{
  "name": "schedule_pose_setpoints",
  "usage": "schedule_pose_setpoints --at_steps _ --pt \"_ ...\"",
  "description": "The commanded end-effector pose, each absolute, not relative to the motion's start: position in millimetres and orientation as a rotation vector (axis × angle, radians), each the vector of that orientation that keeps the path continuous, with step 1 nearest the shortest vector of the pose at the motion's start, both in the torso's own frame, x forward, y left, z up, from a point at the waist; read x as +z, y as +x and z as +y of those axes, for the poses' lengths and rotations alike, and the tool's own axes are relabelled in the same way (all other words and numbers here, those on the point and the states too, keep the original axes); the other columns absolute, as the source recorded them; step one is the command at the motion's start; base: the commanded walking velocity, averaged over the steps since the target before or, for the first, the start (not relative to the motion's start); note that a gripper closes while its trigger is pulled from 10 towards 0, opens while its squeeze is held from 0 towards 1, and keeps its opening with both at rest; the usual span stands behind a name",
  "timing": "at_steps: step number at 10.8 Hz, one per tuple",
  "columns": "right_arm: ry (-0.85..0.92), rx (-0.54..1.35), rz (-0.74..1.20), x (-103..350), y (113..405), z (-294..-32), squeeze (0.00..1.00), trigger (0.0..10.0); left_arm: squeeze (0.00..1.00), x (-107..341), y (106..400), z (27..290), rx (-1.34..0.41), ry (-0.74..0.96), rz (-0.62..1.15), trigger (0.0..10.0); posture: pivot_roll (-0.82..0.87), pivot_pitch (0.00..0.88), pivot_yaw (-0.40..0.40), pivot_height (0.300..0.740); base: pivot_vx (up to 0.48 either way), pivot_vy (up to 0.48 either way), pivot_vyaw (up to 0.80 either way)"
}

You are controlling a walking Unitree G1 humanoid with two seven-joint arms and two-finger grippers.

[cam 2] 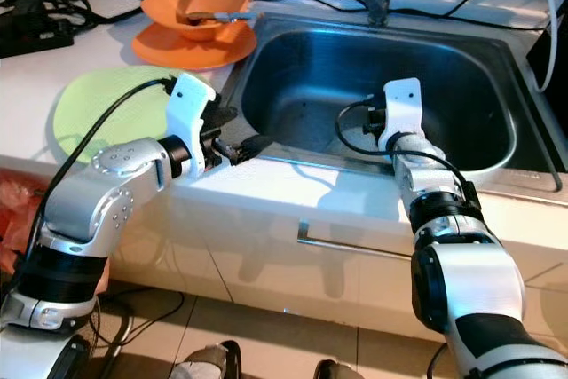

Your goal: Kitchen organization

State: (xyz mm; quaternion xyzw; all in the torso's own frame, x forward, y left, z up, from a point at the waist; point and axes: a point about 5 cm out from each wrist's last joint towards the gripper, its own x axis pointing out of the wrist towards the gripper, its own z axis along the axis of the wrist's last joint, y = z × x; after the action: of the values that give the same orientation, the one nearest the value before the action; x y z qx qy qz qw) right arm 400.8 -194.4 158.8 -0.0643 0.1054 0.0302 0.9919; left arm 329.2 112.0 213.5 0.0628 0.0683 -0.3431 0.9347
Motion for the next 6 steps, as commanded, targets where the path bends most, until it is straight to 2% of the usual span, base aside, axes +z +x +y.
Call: schedule_pose_setpoints --at_steps 1,3,5,6 --pt "-0.113 0.056 0.369 117 384 -198 1.0 10.0 0.0 216 330 113 -0.7 0.128 0.138 10.0 0.24 0.173 0.01 0.74 0.0 0.0 0.0" --pt "-0.082 0.053 0.33 124 387 -200 1.0 10.0 0.0 217 331 114 -0.679 0.142 0.12 10.0 0.22 0.168 0.003 0.74 0.0 0.0 0.0" --pt "0.051 0.092 0.204 144 395 -190 1.0 10.0 0.0 221 335 121 -0.59 0.26 0.056 10.0 0.19 0.153 -0.013 0.74 0.0 0.0 0.0" --pt "0.099 0.108 0.164 149 396 -188 1.0 10.0 0.0 222 337 123 -0.564 0.263 0.037 10.0 0.17 0.148 -0.019 0.74 0.0 0.0 0.0"
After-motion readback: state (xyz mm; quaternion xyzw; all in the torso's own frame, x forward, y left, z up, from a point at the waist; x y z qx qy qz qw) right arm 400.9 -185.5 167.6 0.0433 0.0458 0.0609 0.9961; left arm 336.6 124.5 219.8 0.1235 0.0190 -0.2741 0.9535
